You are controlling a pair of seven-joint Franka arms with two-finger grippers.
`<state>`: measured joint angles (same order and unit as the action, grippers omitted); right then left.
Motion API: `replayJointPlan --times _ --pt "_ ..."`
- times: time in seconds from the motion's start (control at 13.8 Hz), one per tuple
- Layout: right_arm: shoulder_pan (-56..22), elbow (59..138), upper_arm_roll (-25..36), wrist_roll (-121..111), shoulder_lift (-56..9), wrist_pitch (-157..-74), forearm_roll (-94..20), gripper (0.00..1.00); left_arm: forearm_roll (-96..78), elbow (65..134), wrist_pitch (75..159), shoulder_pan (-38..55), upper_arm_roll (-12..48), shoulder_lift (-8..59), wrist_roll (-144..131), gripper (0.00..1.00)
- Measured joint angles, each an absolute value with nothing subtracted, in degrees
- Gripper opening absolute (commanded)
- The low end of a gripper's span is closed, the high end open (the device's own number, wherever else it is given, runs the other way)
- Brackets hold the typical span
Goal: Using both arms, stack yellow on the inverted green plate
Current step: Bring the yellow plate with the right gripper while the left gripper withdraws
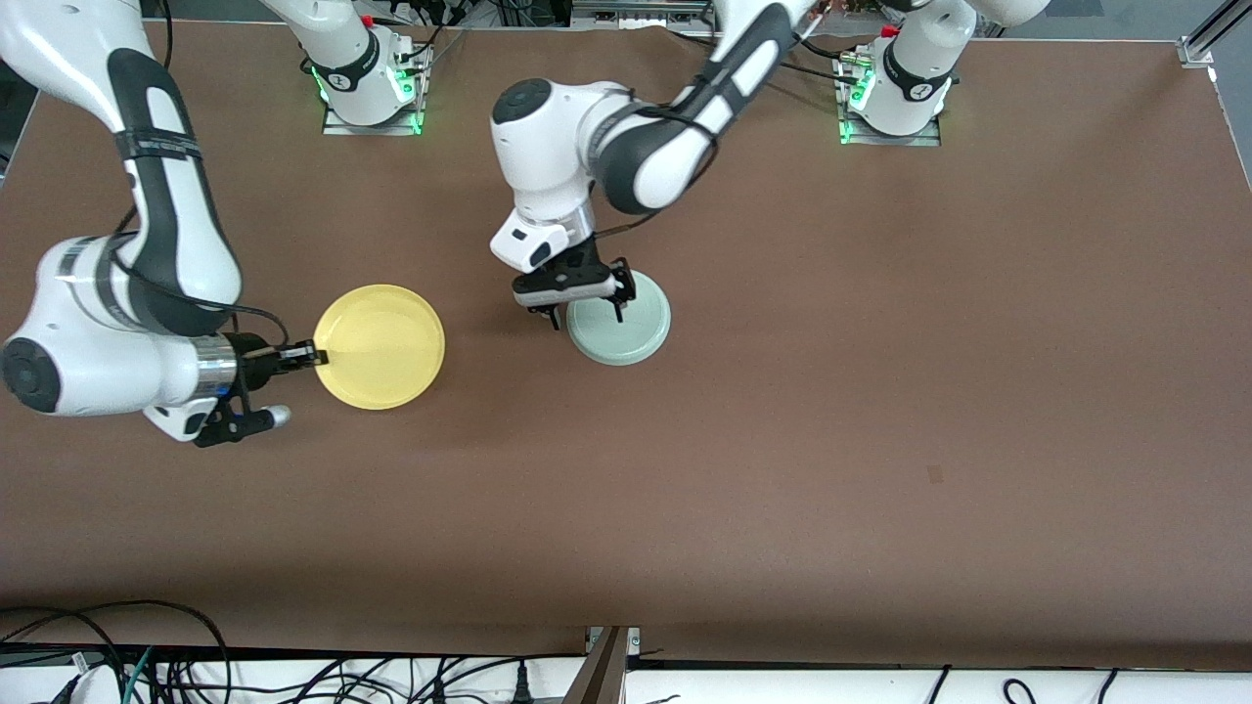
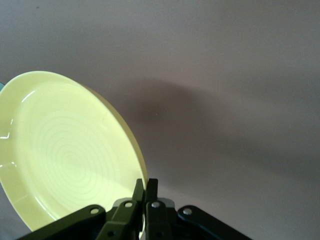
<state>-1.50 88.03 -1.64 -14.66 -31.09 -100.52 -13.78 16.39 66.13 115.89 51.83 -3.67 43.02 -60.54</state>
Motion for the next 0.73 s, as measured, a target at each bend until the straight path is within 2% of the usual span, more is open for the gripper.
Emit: replayJointPlan --times 0.36,0.73 --pt "-2.0 94.8 -5.0 -12.8 -31.1 -110.4 -17.0 0.00 12.8 66.1 107.8 43.5 -3.4 34.6 -42.3 1.00" --pt "-2.4 102.6 -14.7 -2.1 -30.7 -124.0 -17.3 0.00 10.3 66.1 98.2 38.7 -3.4 29.2 -31.7 1.00"
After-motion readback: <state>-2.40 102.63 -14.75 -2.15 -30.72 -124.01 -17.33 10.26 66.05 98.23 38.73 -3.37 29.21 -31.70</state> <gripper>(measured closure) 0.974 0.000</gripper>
